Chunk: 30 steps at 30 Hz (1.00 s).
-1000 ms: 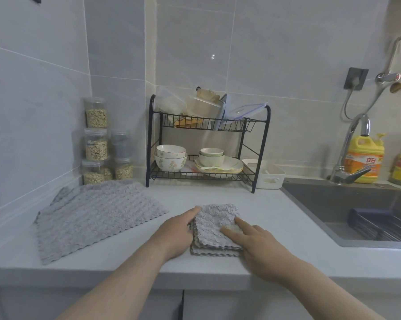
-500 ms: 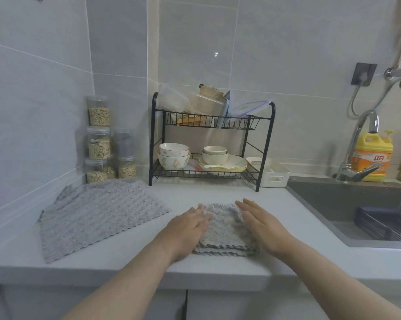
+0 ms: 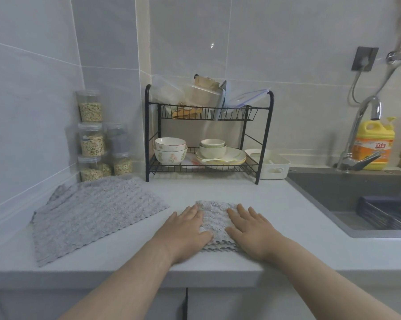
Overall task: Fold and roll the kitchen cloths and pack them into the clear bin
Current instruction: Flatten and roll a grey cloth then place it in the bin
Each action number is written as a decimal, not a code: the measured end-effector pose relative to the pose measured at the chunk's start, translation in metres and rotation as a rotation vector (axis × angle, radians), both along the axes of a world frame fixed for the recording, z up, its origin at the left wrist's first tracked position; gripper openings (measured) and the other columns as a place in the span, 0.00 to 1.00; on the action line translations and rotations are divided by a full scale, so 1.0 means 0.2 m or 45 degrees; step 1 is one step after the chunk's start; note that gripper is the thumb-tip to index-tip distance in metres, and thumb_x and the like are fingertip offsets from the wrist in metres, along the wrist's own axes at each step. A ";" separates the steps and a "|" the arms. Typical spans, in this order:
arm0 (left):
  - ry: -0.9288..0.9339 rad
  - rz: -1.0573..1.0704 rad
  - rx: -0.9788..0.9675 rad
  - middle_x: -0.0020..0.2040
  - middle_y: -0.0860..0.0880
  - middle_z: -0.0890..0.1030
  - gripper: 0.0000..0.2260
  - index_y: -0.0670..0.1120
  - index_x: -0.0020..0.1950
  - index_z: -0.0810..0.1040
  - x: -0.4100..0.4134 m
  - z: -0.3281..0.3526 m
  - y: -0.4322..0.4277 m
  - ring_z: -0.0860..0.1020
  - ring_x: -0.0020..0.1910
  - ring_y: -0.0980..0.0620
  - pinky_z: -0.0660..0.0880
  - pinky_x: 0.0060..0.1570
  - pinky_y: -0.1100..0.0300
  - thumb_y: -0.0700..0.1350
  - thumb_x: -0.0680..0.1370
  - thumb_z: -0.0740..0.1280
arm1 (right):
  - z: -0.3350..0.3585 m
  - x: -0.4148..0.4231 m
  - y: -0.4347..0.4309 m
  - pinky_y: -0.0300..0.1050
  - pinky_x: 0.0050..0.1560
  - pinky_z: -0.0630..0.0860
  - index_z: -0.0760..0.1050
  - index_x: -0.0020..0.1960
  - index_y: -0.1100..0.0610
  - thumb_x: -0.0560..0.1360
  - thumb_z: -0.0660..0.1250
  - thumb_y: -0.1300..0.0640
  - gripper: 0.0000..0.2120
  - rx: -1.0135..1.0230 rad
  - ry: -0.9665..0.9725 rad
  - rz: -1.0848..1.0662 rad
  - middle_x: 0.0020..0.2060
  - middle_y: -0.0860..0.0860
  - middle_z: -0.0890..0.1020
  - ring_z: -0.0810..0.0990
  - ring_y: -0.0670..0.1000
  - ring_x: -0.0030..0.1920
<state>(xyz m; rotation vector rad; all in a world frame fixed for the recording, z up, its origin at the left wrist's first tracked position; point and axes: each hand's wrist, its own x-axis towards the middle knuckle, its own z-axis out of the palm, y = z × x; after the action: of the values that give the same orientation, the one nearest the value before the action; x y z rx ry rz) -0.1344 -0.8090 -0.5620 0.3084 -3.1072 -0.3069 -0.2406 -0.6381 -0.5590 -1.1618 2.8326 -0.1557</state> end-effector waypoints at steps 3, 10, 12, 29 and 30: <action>0.003 0.009 -0.019 0.78 0.52 0.39 0.33 0.48 0.79 0.42 0.01 0.00 0.00 0.39 0.77 0.56 0.41 0.76 0.52 0.62 0.79 0.48 | 0.01 0.01 0.01 0.51 0.76 0.46 0.45 0.79 0.49 0.80 0.48 0.40 0.30 -0.068 -0.042 -0.002 0.78 0.54 0.46 0.45 0.55 0.78; 0.343 0.207 0.763 0.76 0.55 0.58 0.29 0.50 0.78 0.52 -0.01 0.08 -0.03 0.56 0.74 0.54 0.56 0.70 0.58 0.61 0.81 0.53 | -0.01 0.00 0.05 0.49 0.50 0.65 0.67 0.44 0.55 0.75 0.45 0.39 0.22 -0.350 0.142 -0.234 0.45 0.55 0.76 0.74 0.59 0.53; 0.324 0.194 0.646 0.78 0.52 0.55 0.31 0.49 0.79 0.51 -0.09 0.13 -0.05 0.57 0.76 0.52 0.55 0.72 0.55 0.57 0.80 0.60 | 0.00 0.01 0.04 0.48 0.51 0.66 0.67 0.43 0.56 0.76 0.56 0.44 0.15 -0.445 0.091 -0.260 0.46 0.55 0.77 0.74 0.58 0.52; 0.528 0.235 1.933 0.51 0.40 0.84 0.11 0.41 0.58 0.75 -0.23 0.12 -0.02 0.82 0.49 0.41 0.79 0.46 0.48 0.33 0.77 0.64 | 0.08 0.01 0.12 0.35 0.26 0.69 0.76 0.40 0.64 0.77 0.67 0.53 0.15 -1.338 -0.761 -0.213 0.28 0.53 0.78 0.74 0.48 0.26; 0.556 0.244 1.947 0.51 0.40 0.83 0.12 0.39 0.59 0.75 -0.22 0.10 0.00 0.82 0.49 0.41 0.78 0.49 0.48 0.32 0.76 0.65 | 0.09 0.01 0.11 0.38 0.27 0.70 0.76 0.41 0.65 0.77 0.67 0.55 0.13 -1.332 -0.783 -0.207 0.29 0.54 0.79 0.75 0.49 0.27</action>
<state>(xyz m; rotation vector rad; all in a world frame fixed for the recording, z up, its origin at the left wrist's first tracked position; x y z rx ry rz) -0.1791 -0.8097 -0.5427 0.3933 -1.7759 -2.2179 -0.2383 -0.6154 -0.5419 -0.7167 2.2028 -1.7869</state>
